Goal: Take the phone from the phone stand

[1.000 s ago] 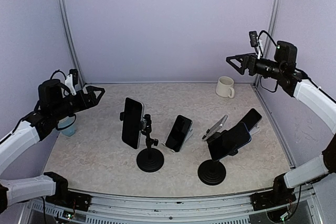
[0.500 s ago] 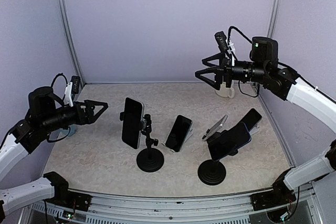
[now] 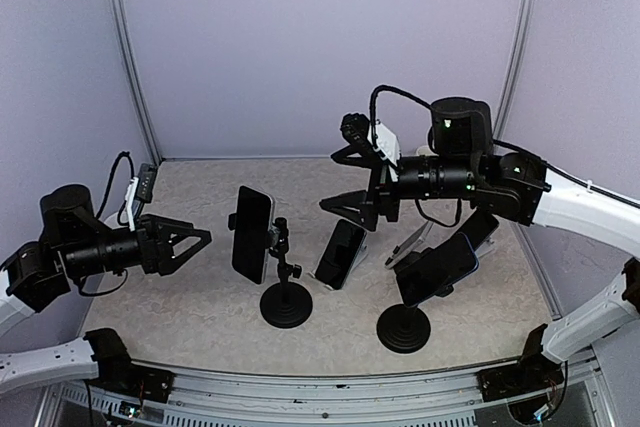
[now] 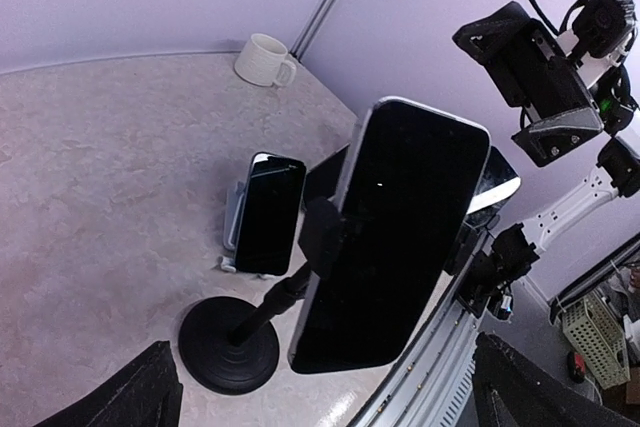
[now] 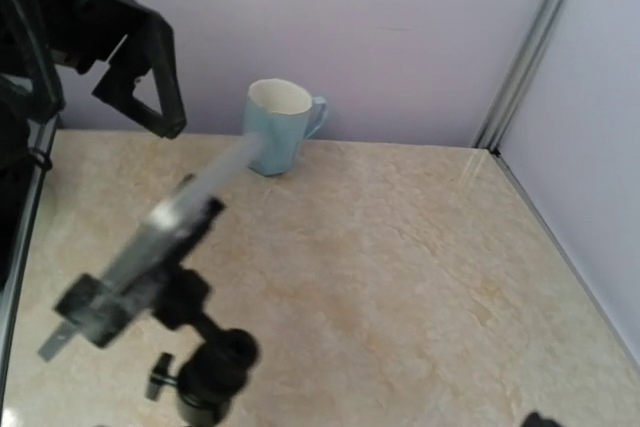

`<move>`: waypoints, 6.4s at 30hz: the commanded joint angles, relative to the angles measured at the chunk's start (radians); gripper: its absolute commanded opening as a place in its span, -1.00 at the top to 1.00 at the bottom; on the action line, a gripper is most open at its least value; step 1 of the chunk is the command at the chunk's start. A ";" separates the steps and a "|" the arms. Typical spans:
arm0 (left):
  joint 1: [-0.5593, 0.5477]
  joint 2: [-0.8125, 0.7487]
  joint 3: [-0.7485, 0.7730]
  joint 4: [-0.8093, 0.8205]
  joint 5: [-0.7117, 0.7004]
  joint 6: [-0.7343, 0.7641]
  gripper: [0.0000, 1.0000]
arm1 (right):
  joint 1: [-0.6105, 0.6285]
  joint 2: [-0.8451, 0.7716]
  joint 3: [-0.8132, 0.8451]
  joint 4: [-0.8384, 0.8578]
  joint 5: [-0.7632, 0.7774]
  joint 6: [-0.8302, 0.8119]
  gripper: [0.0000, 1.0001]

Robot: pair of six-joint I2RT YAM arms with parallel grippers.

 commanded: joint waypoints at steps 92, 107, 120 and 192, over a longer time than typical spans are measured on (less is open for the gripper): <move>-0.462 0.368 -0.036 0.256 -0.597 0.040 -0.98 | 0.300 0.126 -0.117 0.203 0.358 -0.213 -0.08; -0.464 0.358 -0.045 0.272 -0.579 0.043 -0.50 | 0.371 0.183 -0.121 0.288 0.544 -0.296 0.04; -0.470 0.356 -0.049 0.279 -0.567 0.054 -0.25 | 0.401 0.235 -0.099 0.352 0.672 -0.349 0.05; -0.347 0.269 -0.056 0.220 -0.588 0.012 0.23 | 0.437 0.169 -0.215 0.476 0.736 -0.477 1.00</move>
